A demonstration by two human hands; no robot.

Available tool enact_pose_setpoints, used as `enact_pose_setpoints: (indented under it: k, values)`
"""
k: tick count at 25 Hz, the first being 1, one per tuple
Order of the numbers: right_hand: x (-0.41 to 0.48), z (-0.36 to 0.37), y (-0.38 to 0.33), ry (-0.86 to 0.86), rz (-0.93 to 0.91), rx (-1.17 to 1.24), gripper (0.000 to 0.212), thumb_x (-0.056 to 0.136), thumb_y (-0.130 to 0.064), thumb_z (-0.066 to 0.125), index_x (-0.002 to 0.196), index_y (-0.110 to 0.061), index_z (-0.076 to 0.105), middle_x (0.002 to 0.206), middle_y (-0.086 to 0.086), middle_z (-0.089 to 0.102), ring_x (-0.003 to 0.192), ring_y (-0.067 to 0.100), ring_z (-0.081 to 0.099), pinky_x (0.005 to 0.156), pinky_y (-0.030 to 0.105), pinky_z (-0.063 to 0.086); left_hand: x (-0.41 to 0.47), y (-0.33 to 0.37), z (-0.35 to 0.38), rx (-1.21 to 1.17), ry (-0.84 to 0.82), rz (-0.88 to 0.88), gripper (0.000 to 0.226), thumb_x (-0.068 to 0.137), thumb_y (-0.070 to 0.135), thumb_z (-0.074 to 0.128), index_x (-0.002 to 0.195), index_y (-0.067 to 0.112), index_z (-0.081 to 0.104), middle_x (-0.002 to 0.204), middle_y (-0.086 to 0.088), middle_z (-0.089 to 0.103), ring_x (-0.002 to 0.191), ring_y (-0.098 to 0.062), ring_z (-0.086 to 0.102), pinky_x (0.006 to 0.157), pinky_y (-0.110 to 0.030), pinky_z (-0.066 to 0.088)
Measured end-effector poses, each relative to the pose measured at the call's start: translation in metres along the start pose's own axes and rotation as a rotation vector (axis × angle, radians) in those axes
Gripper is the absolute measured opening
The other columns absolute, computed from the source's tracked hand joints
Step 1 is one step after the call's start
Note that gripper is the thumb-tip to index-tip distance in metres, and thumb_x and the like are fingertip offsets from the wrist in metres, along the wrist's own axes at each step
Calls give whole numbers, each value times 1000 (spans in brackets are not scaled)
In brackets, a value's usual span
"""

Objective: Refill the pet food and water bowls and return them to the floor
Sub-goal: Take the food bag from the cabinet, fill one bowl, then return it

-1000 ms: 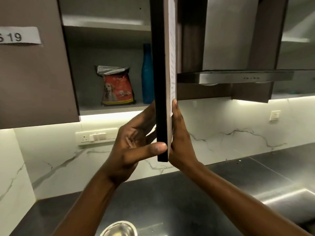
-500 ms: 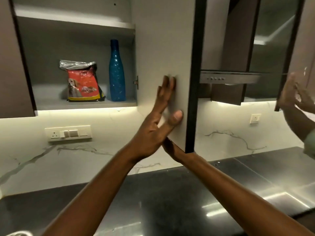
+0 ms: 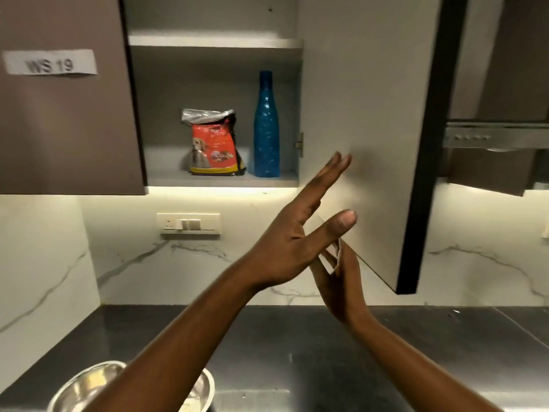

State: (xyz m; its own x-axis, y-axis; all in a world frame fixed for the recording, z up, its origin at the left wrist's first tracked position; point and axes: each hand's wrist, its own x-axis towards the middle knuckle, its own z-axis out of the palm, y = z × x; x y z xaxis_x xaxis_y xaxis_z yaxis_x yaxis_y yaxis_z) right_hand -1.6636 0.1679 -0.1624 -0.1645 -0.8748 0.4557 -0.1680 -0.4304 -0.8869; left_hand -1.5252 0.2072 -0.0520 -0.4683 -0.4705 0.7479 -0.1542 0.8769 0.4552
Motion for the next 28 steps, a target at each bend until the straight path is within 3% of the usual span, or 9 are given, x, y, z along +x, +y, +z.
enact_pose_setpoints:
  k: [2,4,7,11,16,20,23,28]
  values:
    - [5,22,12,60,-91,-83,82,92,-42,72,164,-22,37,170,1,40,148,14,45,113,34,43,-11,-20,-19,-16,58,-97,64,105,48,54,162,55,25,172,27,25,156,7,27,123,-30,34]
    - [19,52,18,88,-86,-111,82,90,-50,69,163,-30,37,170,-3,42,149,17,48,108,31,42,-25,-44,-50,4,154,-186,62,101,50,57,158,53,33,170,21,36,152,6,36,115,-21,39]
    - [45,89,18,66,-96,-112,77,91,-64,66,159,-39,40,168,-6,44,143,15,52,102,21,40,-41,-79,-97,31,287,-254,60,98,54,60,154,45,43,166,14,45,149,-4,46,110,-23,46]
    - [98,147,-15,33,-268,-215,71,97,-48,73,158,-41,38,170,-6,40,142,8,46,106,22,42,-55,-134,-176,16,360,-300,55,95,52,65,148,45,50,160,11,53,141,-6,52,93,-12,45]
    - [177,203,-63,66,-309,-289,84,94,-49,79,164,-35,35,174,-2,35,149,20,44,112,40,47,-48,-190,-258,-7,401,-339,43,103,33,67,141,46,55,149,16,57,137,-5,54,103,-29,48]
    - [224,233,-82,9,-313,-352,91,88,-44,87,162,-29,36,163,0,48,121,0,57,95,23,53,-17,-217,-286,28,368,-348,58,102,32,69,155,35,46,157,13,50,137,-3,47,108,-31,40]
    - [257,240,-86,-69,-300,-366,93,80,-37,94,156,-26,41,154,3,59,128,17,63,110,48,55,12,-230,-293,40,363,-370,72,100,41,70,162,35,35,169,7,40,149,-11,42,112,-36,39]
    - [307,234,-78,-135,-163,-367,105,77,-28,99,159,-14,34,152,10,61,137,31,62,116,54,51,67,-249,-291,-65,371,-510,90,95,48,73,168,31,22,176,-3,28,159,-28,33,109,-41,40]
